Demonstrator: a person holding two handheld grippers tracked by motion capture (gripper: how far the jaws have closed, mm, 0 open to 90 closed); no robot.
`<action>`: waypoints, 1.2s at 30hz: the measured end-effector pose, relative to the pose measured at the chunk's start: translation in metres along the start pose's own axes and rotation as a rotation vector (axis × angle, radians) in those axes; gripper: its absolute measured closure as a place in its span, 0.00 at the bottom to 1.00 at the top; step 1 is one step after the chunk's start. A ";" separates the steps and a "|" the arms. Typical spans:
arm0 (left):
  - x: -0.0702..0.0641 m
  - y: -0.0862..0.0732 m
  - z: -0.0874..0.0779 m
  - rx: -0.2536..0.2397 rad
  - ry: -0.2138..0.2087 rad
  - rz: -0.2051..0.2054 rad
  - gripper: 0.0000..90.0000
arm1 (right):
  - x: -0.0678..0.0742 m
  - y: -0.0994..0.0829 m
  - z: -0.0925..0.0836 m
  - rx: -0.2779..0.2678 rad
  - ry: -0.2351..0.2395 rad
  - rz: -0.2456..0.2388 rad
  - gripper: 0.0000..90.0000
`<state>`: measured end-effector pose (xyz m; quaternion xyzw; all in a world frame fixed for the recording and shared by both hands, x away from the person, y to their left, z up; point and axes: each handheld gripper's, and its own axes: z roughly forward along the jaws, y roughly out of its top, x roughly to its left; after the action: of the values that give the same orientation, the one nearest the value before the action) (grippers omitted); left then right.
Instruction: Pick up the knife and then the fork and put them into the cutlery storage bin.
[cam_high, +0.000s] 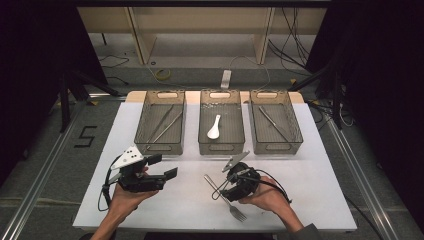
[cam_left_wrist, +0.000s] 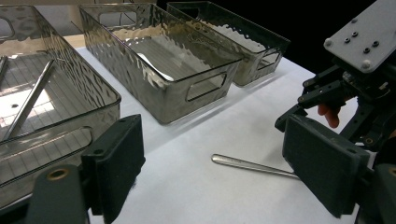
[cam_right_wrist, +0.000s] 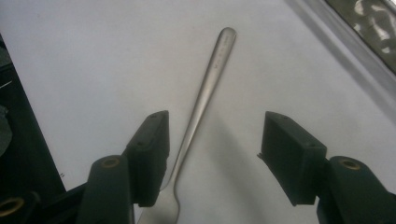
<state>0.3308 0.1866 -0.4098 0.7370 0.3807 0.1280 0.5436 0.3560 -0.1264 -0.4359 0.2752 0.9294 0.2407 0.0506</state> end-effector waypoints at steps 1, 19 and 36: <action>0.000 0.000 0.000 0.000 0.000 0.001 0.22 | 0.000 0.000 0.001 0.006 -0.003 0.001 0.49; -0.001 0.000 0.000 -0.003 -0.001 0.002 0.22 | 0.005 -0.004 0.018 0.072 0.013 -0.039 0.61; -0.001 0.000 0.000 -0.005 -0.006 0.012 0.22 | 0.007 -0.005 0.024 0.106 0.023 -0.063 0.72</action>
<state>0.3298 0.1860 -0.4092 0.7385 0.3742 0.1299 0.5457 0.3527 -0.1164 -0.4593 0.2453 0.9495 0.1927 0.0327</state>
